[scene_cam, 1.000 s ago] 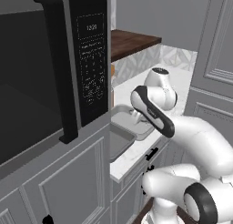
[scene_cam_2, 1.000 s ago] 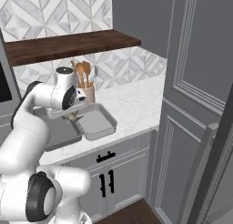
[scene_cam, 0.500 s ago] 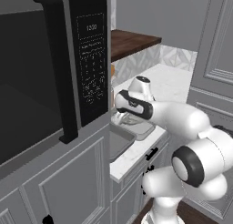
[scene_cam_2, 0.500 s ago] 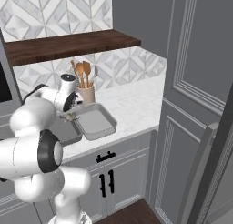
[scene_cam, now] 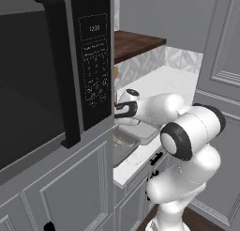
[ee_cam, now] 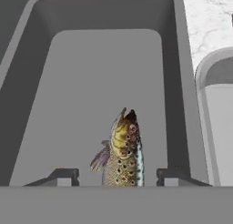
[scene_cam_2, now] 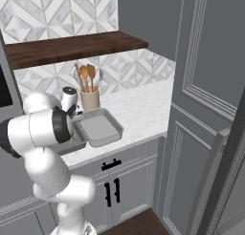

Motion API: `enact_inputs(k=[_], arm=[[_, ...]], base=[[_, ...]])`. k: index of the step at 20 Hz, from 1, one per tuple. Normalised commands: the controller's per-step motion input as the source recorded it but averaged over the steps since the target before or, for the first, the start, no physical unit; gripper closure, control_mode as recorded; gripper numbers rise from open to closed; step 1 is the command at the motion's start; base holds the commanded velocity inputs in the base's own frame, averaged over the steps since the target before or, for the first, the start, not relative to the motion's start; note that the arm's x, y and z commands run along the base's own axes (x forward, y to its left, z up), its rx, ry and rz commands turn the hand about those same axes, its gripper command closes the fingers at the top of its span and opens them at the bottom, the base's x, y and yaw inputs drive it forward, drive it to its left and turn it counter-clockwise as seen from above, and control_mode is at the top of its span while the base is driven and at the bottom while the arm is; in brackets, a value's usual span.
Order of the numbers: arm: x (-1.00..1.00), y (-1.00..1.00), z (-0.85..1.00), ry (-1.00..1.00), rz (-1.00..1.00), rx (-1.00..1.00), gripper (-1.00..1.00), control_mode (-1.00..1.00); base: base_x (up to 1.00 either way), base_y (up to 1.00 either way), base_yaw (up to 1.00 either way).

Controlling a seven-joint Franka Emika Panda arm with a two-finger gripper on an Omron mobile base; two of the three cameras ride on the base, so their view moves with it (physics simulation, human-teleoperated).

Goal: Place one tomato and one fish in each tupperware on the nearby counter, to pack two identical lunches.

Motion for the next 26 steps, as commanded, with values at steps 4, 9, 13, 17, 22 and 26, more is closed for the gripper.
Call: enact_inputs(k=[4,9,13,17,22,26], arm=[[0.03,0.01,0.18,0.00,-0.01,0.00,-1.00,-1.00],[-0.64,-0.66,1.00,0.00,-0.25,0.00,-1.00,-1.00],[-0.89,-0.94,0.87,0.00,-0.36,-0.01,-1.00,-1.00],[-0.99,-0.74,0.09,0.00,-0.35,-0.01,-1.00,-1.00],[-0.20,-0.12,-0.06,-0.01,0.00,0.00,-1.00,1.00],[0.00,0.00,0.00,0.00,0.00,0.00,-1.00,1.00]], base=[[0.00,0.00,0.00],[0.00,0.00,0.00],[0.00,0.00,0.00],[0.00,0.00,0.00],[-0.80,-0.16,0.01],[-1.00,-0.12,0.00]])
